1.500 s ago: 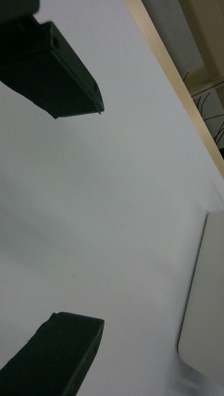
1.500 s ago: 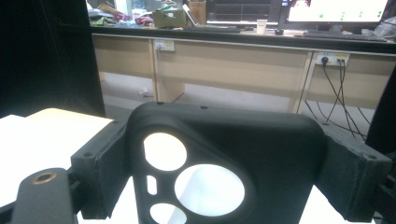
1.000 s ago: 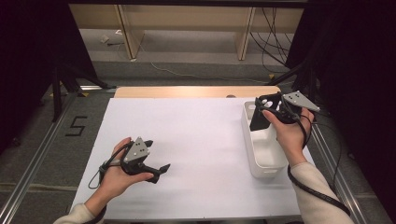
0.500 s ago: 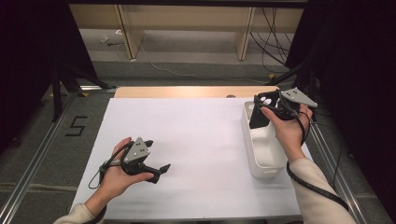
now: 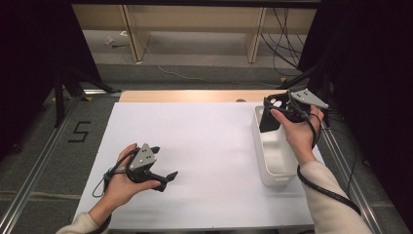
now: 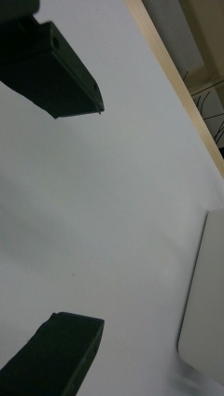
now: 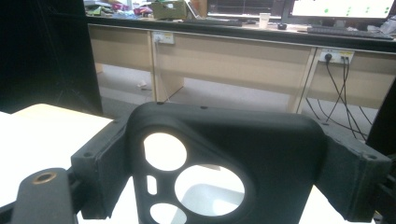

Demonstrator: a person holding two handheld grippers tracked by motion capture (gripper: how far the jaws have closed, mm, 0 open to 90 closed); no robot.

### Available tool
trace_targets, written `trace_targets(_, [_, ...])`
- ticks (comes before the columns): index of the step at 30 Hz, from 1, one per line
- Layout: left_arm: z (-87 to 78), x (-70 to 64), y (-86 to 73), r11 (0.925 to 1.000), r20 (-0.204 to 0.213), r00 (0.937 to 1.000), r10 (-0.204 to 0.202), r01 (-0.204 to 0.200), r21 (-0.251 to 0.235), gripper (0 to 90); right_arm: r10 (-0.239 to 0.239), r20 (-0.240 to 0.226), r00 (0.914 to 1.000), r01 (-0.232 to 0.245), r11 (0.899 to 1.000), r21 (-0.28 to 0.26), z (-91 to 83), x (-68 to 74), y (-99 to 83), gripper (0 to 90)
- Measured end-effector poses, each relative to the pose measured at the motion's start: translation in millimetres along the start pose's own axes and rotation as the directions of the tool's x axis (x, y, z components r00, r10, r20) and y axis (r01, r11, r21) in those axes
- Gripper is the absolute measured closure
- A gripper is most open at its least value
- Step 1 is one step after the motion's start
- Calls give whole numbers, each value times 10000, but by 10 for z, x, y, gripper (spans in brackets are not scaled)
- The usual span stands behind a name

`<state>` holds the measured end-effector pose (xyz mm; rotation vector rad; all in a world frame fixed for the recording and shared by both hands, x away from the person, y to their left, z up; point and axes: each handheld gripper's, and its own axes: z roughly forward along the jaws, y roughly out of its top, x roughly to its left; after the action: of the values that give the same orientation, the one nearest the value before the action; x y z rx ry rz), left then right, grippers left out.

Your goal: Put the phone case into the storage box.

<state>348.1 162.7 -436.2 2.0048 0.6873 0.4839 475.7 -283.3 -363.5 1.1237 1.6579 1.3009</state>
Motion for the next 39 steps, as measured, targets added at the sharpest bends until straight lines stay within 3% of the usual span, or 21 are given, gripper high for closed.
trace_targets(39, [4,1,-1,10000,53,10000,8,-8,-4,0,-49,232,9997,41,9995,324,246,-85,40,155])
